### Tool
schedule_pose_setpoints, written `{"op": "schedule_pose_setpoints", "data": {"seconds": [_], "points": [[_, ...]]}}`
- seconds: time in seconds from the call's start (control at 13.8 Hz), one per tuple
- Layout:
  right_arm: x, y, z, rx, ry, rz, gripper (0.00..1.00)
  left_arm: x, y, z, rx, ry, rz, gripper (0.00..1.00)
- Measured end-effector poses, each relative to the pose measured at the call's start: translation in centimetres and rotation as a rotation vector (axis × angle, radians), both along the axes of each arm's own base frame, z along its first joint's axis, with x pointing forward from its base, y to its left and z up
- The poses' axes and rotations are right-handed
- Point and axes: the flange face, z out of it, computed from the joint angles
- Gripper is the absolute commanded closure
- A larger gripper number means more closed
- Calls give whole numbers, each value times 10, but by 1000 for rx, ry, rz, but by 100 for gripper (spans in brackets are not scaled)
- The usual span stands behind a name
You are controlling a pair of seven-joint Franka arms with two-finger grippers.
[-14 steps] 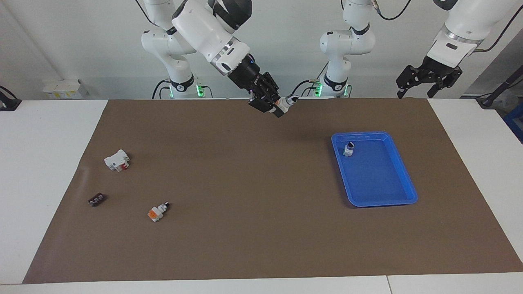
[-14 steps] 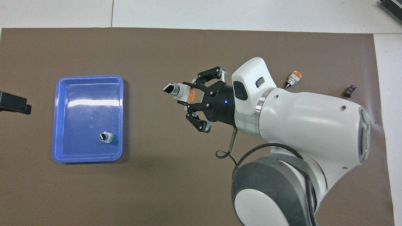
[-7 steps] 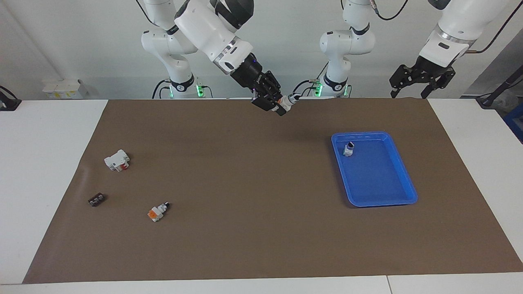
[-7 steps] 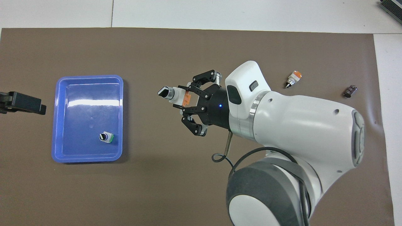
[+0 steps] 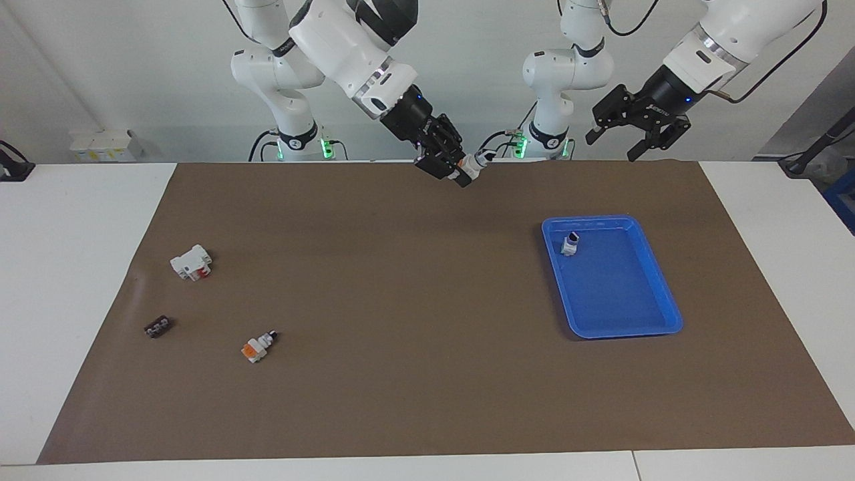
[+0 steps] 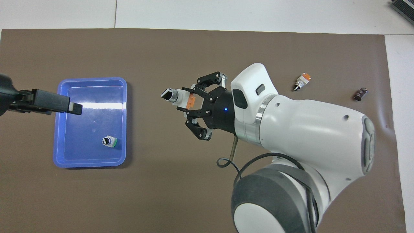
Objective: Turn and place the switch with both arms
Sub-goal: 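Reach the left gripper toward the switch held by the right gripper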
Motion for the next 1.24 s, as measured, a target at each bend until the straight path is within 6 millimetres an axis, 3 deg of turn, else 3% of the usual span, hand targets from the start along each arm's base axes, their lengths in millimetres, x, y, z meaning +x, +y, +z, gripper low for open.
{"op": "schedule_pose_setpoints", "data": {"seconds": [0.29,0.58,0.94,1.24], "points": [[0,0,0,0,0,0,100,-4,-58,12,-132,-71,-81,3],[0,0,0,0,0,0,100,0,-76,21,-200,-212,-202,16],[0,0,0,0,1,1,100,-2,-104,25,-215,-329,-323,49],[0,0,0,0,0,1,100,-2,-110,27,-212,-404,-406,50]]}}
